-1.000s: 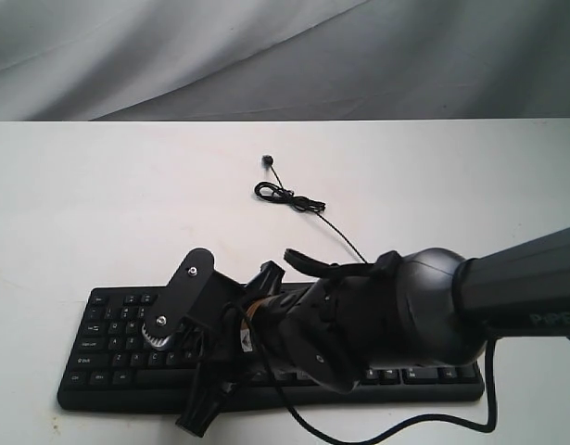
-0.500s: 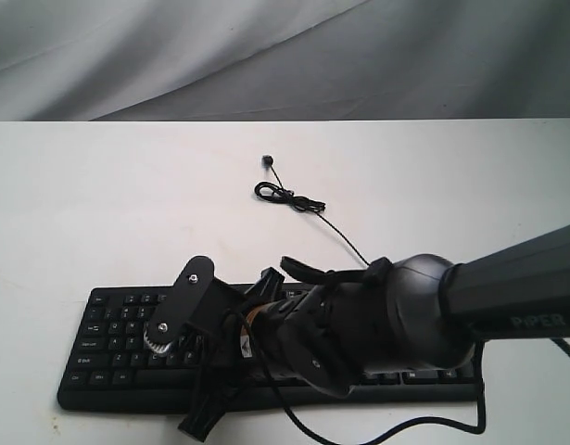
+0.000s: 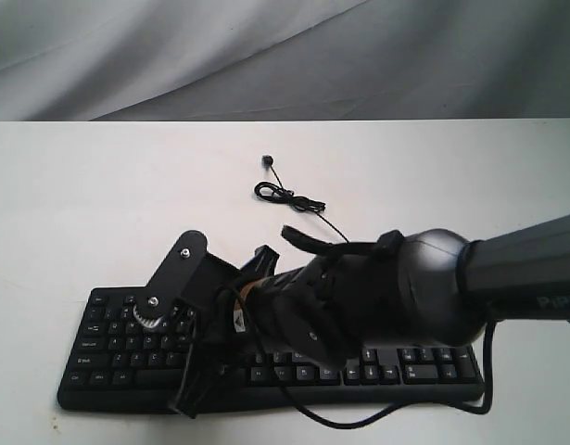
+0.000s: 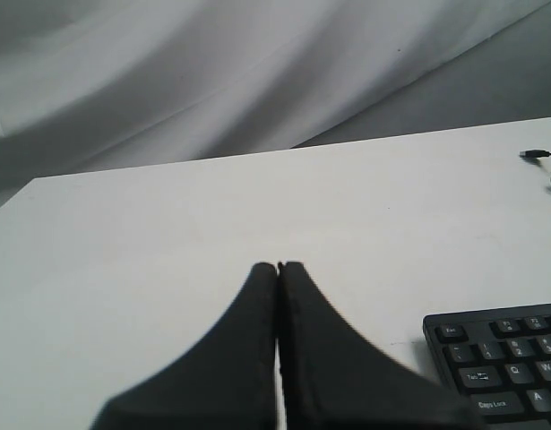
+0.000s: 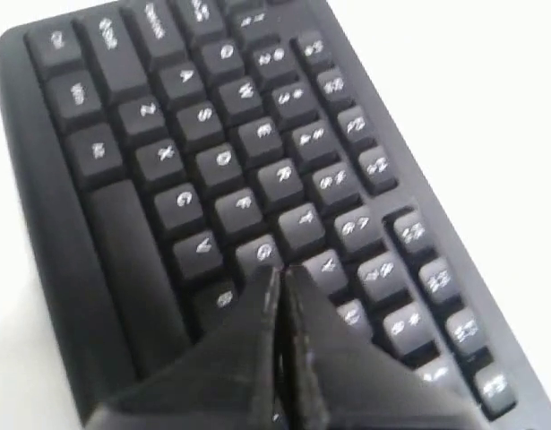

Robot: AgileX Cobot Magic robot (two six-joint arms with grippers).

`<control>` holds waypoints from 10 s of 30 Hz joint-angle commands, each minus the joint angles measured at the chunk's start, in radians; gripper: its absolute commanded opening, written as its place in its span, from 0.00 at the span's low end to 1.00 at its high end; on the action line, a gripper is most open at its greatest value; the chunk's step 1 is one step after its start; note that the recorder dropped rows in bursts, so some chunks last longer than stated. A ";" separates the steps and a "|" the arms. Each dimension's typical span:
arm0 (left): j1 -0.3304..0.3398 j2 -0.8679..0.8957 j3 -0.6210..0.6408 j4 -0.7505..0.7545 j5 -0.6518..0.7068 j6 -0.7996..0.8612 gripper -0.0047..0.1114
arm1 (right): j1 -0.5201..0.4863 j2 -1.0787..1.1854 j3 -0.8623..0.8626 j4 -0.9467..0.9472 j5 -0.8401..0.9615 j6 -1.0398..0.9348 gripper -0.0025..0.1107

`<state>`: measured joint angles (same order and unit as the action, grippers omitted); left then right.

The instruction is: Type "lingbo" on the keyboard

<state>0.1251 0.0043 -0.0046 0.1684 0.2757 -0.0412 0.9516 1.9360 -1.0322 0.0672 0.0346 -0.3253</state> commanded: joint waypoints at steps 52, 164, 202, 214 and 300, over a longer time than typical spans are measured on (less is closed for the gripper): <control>-0.007 -0.004 0.005 -0.002 -0.010 -0.004 0.04 | 0.010 0.079 -0.129 -0.023 0.051 -0.011 0.02; -0.007 -0.004 0.005 -0.002 -0.010 -0.004 0.04 | -0.124 -0.022 0.099 -0.030 -0.075 -0.008 0.02; -0.007 -0.004 0.005 -0.002 -0.010 -0.004 0.04 | -0.124 -0.114 0.101 -0.060 -0.035 0.003 0.02; -0.007 -0.004 0.005 -0.002 -0.010 -0.004 0.04 | -0.163 -0.511 0.330 -0.020 -0.029 0.003 0.02; -0.007 -0.004 0.005 -0.002 -0.010 -0.004 0.04 | -0.883 -1.936 1.032 0.055 0.224 -0.006 0.02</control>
<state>0.1251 0.0043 -0.0046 0.1684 0.2757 -0.0412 0.0754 0.0064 -0.0035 0.1575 0.2093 -0.3261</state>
